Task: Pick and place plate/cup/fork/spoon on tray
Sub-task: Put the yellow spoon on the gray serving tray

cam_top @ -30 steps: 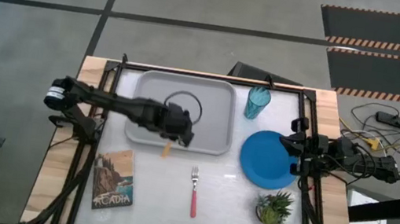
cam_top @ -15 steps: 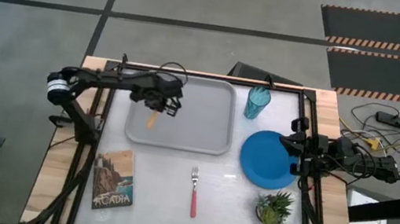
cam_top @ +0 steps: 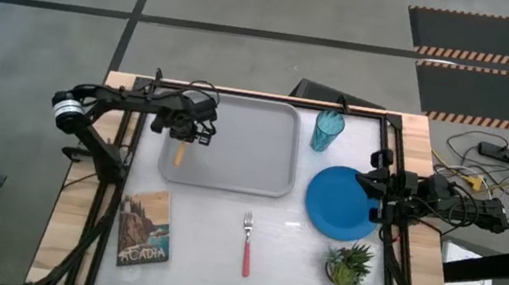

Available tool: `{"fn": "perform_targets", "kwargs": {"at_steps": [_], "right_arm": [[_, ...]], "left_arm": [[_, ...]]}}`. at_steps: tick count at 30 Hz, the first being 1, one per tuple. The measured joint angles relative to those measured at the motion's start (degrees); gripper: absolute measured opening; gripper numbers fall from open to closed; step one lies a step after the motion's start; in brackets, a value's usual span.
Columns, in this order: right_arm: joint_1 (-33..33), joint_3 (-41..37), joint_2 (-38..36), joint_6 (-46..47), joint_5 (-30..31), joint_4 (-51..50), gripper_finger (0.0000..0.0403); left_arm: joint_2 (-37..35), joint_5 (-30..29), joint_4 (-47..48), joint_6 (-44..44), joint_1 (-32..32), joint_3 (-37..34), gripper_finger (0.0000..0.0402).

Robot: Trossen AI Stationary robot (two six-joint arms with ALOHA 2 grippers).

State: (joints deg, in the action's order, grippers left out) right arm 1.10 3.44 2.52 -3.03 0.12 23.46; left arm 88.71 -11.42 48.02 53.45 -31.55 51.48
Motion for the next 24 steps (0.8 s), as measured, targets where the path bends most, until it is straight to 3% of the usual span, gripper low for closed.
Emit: {"fn": "perform_targets", "kwargs": {"at_steps": [18,24], "right_arm": [[0.00,0.00,0.00,-0.66,0.00,0.00,0.0009],[0.00,0.00,0.00,-0.60,0.00,0.00,0.0009]], "left_arm": [[0.07,0.46,-4.57,0.31,0.00,-2.16,0.0025],[0.07,0.46,-4.55,0.35,0.00,-2.23,0.0061]]}}
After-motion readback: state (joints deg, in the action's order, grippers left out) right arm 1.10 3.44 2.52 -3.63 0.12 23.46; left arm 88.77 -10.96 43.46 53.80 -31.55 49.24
